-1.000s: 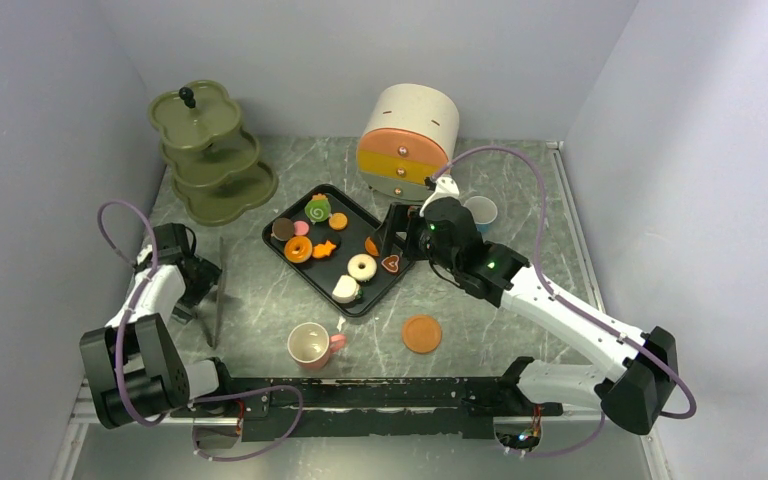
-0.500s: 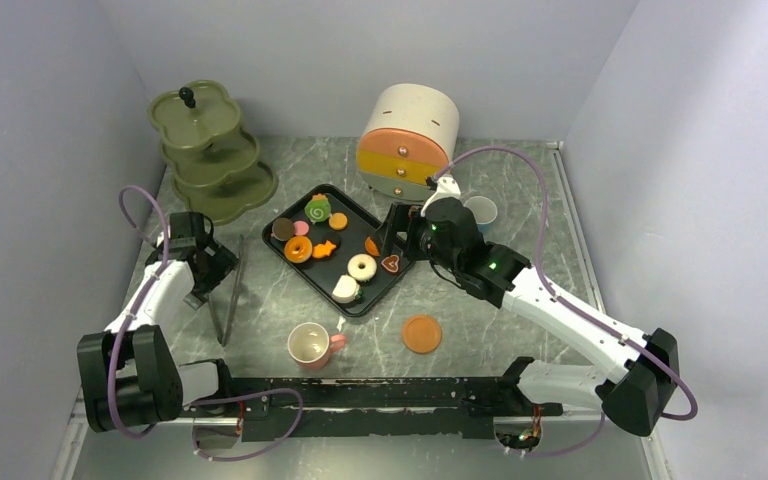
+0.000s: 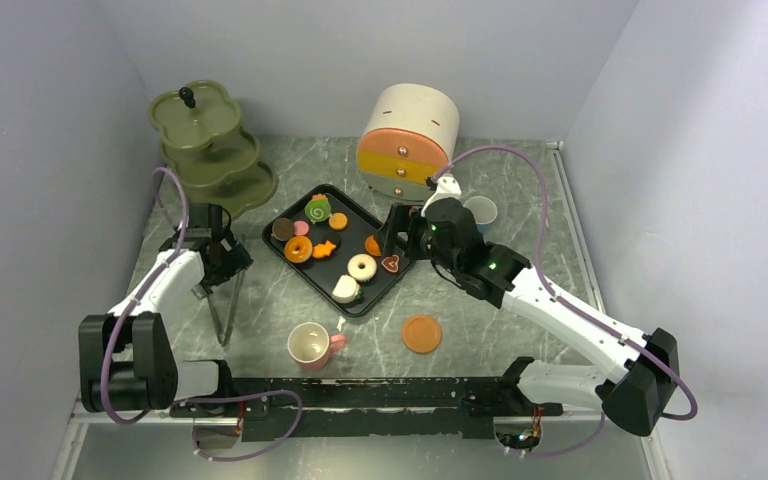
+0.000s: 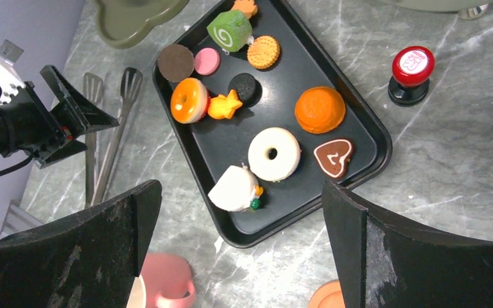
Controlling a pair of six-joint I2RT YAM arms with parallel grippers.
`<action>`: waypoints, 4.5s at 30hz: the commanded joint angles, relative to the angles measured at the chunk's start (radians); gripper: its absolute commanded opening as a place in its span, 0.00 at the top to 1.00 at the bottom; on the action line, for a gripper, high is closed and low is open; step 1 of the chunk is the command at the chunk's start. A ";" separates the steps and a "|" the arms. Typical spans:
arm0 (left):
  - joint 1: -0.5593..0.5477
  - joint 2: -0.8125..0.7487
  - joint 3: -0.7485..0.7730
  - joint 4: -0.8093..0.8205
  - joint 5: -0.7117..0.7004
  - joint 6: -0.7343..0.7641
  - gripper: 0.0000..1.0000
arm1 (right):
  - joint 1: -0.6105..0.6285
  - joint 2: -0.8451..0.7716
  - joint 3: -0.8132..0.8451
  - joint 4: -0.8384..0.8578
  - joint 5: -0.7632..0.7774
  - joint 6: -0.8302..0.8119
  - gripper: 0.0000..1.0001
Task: Serve the afternoon tea
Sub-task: Pick up the clamp from the center of the board.
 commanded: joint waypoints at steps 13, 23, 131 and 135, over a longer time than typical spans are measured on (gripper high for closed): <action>-0.115 0.048 0.044 0.058 -0.049 0.178 0.38 | -0.007 -0.013 -0.030 0.036 -0.040 -0.001 0.01; -0.117 0.161 0.062 0.125 0.007 0.134 0.58 | -0.007 -0.066 -0.034 0.051 -0.019 -0.024 0.01; -0.032 0.164 -0.068 0.134 -0.059 -0.142 0.27 | -0.007 -0.080 -0.084 0.089 -0.104 -0.025 0.01; -0.032 0.153 -0.068 0.132 -0.057 -0.151 0.31 | -0.007 -0.079 -0.078 0.090 -0.099 -0.021 0.01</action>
